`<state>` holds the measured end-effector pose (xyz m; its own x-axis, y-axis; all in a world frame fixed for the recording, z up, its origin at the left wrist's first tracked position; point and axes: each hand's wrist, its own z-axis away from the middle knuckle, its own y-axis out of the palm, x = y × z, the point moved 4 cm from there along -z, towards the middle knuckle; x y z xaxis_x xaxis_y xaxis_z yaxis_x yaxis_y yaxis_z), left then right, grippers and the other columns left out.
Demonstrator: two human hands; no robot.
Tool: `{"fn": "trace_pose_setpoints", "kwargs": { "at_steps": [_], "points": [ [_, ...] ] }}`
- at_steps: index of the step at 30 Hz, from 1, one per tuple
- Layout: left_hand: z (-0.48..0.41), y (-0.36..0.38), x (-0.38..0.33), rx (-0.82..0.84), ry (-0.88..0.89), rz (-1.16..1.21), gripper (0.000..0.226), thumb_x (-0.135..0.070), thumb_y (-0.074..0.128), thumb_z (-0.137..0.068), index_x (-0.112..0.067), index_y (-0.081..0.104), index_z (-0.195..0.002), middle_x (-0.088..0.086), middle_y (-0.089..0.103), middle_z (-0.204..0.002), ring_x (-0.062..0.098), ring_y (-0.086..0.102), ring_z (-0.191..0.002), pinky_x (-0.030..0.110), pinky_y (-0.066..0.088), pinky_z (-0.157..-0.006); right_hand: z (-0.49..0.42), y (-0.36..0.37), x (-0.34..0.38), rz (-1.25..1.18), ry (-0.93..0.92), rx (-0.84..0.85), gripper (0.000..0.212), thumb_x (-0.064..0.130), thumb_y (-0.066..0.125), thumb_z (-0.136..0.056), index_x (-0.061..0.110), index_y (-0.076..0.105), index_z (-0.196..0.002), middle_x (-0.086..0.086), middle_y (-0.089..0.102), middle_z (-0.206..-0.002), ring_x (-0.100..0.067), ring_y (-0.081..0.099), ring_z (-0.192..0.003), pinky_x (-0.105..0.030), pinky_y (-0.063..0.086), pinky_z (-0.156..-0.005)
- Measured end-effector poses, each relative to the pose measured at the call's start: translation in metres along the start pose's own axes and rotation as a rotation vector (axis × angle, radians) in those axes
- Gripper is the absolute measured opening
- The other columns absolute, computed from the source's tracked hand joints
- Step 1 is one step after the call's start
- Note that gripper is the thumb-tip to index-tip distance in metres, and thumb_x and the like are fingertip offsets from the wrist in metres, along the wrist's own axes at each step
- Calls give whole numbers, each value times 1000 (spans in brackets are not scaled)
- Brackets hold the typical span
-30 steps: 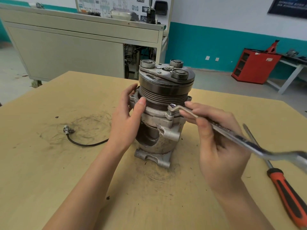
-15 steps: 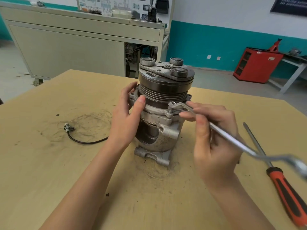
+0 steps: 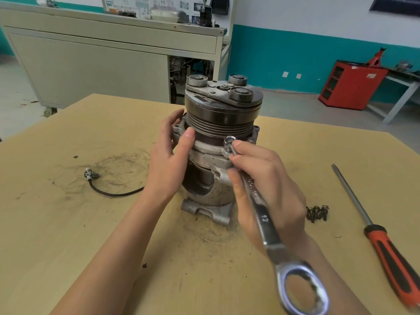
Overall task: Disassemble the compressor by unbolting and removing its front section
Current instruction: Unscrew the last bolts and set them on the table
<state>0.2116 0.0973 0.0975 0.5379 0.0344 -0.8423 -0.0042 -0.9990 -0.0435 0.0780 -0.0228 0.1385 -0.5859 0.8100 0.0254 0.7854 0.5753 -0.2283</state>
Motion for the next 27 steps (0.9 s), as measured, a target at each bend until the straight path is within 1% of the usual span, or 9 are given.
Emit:
{"fn": "trace_pose_setpoints", "kwargs": {
  "at_steps": [2,4,7,9,11,13,20,23,27],
  "points": [
    [0,0,0,5,3,-6,52,-57,43,-82,-35,45,-129,-24,56,-118,-12,53,-109,8,40,-90,-2,1,2,9,27,-10,19,14,45,-98,1,58,-93,-21,68,-96,-24,66,-85,-27,55,-75],
    [1,0,-1,8,-2,-14,50,-57,42,-82,-38,43,-128,-26,55,-119,-15,53,-106,3,40,-85,-4,-2,-6,-171,131,-33,20,11,43,-97,1,60,-93,-20,65,-95,-21,63,-89,-20,51,-83],
    [1,-1,-1,9,-12,-19,47,-59,41,-83,-43,43,-127,-30,56,-116,-15,54,-104,3,40,-82,-8,-2,-31,-673,488,-80,10,7,38,-95,13,47,-94,-17,62,-95,-24,67,-83,-29,54,-78],
    [1,0,-2,10,-10,-19,45,-58,42,-84,-44,43,-126,-37,56,-111,-15,54,-103,2,40,-80,-10,1,-51,-947,774,-96,12,8,33,-97,11,43,-92,-15,68,-90,-28,69,-76,-33,55,-73],
    [2,0,-2,9,-9,-16,45,-57,42,-84,-43,43,-127,-39,56,-111,-15,53,-105,2,40,-81,-12,4,-65,-1116,997,-48,16,7,28,-98,10,42,-90,-17,71,-88,-28,69,-73,-31,55,-69],
    [2,-1,-2,10,-11,-11,46,-57,42,-84,-42,43,-128,-34,55,-115,-15,53,-106,3,40,-83,-15,3,-69,-1183,1083,-4,21,7,27,-100,10,44,-89,-19,72,-89,-28,70,-74,-29,56,-67],
    [2,-1,-2,24,-21,-19,49,-59,41,-83,-42,42,-129,-31,55,-117,-16,52,-107,0,39,-82,-23,-23,-66,-901,870,-160,25,14,32,-95,9,53,-82,-9,72,-78,-26,69,-78,-28,53,-70],
    [2,-1,-2,25,-33,-22,54,-61,41,-81,-41,42,-131,-27,56,-120,-14,52,-109,4,41,-86,-25,-29,-65,-689,833,-53,22,15,32,-92,18,48,-76,4,62,-62,-17,61,-65,-24,48,-66],
    [2,-1,-2,28,-48,-26,53,-62,40,-80,-43,41,-130,-21,57,-124,-11,52,-111,12,42,-90,-16,-12,-55,-425,820,244,20,27,40,-95,27,53,-80,12,45,-54,-2,38,-50,-20,34,-49]
  ]
}}
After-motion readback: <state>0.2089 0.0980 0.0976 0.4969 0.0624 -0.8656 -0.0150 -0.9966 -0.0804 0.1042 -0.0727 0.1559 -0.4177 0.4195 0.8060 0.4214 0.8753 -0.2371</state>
